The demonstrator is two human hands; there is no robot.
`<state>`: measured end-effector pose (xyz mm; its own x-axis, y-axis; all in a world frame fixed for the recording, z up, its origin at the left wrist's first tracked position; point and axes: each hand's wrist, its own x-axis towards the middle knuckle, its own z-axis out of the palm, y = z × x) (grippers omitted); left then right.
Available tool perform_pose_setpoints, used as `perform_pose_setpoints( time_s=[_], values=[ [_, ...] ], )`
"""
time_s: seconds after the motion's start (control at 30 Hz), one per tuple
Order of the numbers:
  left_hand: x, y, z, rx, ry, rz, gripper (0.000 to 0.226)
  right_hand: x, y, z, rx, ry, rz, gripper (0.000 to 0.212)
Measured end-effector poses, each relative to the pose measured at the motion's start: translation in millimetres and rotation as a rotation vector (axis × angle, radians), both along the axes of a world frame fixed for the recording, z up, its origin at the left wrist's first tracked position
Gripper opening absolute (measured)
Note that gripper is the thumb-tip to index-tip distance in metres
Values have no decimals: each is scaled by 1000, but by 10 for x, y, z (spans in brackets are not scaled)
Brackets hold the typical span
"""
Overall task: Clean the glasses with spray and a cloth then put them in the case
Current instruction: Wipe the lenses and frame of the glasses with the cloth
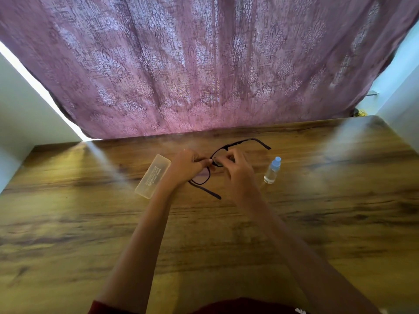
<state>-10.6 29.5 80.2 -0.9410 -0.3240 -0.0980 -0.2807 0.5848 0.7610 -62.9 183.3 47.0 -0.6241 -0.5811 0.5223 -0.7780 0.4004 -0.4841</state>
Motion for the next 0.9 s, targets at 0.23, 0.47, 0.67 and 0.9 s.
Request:
perform_pose_setpoints(
  time_s=[0.23,0.47,0.67,0.9],
  values=[
    [-9,7,17,18,18,33,20,-111,-53,38,38,-4,-80,34],
    [2,-16,23,16,32,37,20,-44,-9,8,29,-36,-101,28],
    [15,9,-2,-3,31,10,19,-19,-34,40,19,-23,21,25],
    [15,-29,-31,-42,37,-2,18,-92,-43,65,50,-15,-73,35]
  ],
)
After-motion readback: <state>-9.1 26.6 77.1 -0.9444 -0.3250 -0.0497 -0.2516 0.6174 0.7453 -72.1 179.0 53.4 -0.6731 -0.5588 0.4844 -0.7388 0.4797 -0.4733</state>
